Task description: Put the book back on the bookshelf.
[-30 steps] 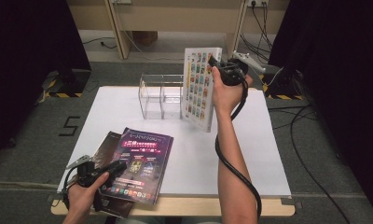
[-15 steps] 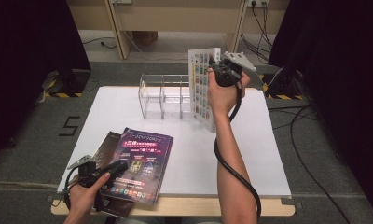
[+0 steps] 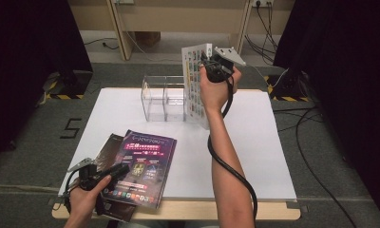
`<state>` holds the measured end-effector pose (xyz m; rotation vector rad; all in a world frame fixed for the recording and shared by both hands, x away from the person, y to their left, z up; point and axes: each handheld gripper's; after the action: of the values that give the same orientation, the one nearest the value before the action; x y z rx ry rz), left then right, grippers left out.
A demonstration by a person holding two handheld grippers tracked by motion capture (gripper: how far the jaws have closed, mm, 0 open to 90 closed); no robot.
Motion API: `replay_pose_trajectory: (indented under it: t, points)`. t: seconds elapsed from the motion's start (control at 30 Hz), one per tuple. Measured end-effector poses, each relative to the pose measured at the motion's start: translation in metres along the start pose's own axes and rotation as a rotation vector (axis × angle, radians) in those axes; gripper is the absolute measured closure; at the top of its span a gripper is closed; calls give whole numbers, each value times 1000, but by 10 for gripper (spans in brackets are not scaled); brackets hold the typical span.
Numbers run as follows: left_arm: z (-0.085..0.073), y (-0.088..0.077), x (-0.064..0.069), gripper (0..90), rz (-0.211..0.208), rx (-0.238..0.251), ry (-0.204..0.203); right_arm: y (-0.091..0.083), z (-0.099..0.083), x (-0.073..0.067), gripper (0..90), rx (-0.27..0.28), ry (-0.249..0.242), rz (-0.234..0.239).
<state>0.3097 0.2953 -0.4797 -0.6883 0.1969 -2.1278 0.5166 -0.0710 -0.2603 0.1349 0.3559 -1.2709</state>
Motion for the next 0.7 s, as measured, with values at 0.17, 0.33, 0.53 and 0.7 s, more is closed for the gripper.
replay_pose_trajectory:
  t: [0.17,0.33,0.53,0.7]
  points:
    - [0,1,0,519,-2,-2,-2,13,-1,-2,739,1,20,0]
    - [0,0,-1,519,-2,0,-4,23,-5,-7,739,-2,33,12]
    - [1,-2,-2,519,0,6,-2,32,-12,-6,739,-26,50,18]
    - [1,-2,-2,520,-2,7,-1,40,-9,-6,738,-9,49,19]
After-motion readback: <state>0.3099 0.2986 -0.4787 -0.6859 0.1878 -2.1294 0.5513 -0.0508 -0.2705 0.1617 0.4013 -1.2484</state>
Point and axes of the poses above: each handheld gripper's, and its own axes: y roughly forward along the jaws, z roughly out of its top, x roughly to its right, and after that the axes turned 11 degrees about y, right-handed
